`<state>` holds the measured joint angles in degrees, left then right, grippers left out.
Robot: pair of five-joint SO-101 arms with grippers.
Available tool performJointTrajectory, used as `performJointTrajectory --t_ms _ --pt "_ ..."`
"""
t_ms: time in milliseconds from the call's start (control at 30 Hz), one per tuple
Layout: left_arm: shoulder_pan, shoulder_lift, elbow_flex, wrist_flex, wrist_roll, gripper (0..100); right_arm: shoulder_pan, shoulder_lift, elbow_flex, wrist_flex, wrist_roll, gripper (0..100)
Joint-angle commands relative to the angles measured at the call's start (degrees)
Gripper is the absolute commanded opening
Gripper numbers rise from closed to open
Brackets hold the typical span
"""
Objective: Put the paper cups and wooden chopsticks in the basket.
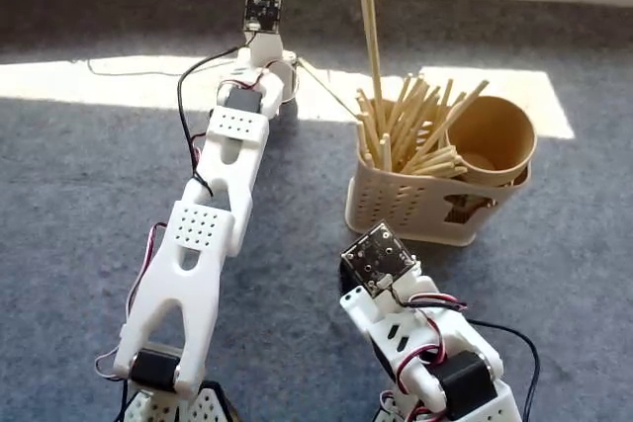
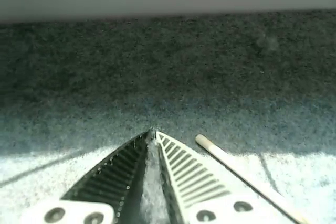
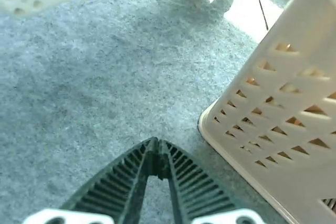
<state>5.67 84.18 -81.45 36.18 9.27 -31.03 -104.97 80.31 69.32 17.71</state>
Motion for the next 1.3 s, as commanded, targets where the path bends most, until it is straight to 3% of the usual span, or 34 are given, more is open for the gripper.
performJointTrajectory --t_ms 0,233,433,800,1067,1200,1267 --pt "-0.75 -1.54 -1.27 2.11 0.53 1 -0.66 -0.4 -1.8 -1.36 0.0 0.6" --pt "-1.1 -1.71 -4.18 7.91 0.44 1 0.13 -0.31 0.31 -3.74 0.26 0.6" --pt "-3.65 -1.98 -14.55 23.12 0.26 1 4.26 -0.31 6.55 -12.18 0.44 0.6" --pt "-4.62 -20.88 -13.93 40.7 0.53 1 4.18 -0.31 7.16 -12.79 0.44 0.6" --pt "1.63 -29.14 -13.93 43.08 1.41 1 4.18 -0.31 7.52 -12.79 0.44 0.6" --pt "3.21 -32.48 -13.93 43.08 11.34 1 4.18 -0.31 7.52 -12.79 0.44 0.6" --pt "4.62 -33.71 -13.93 42.99 12.57 1 4.18 -0.31 7.6 -12.79 0.44 0.6"
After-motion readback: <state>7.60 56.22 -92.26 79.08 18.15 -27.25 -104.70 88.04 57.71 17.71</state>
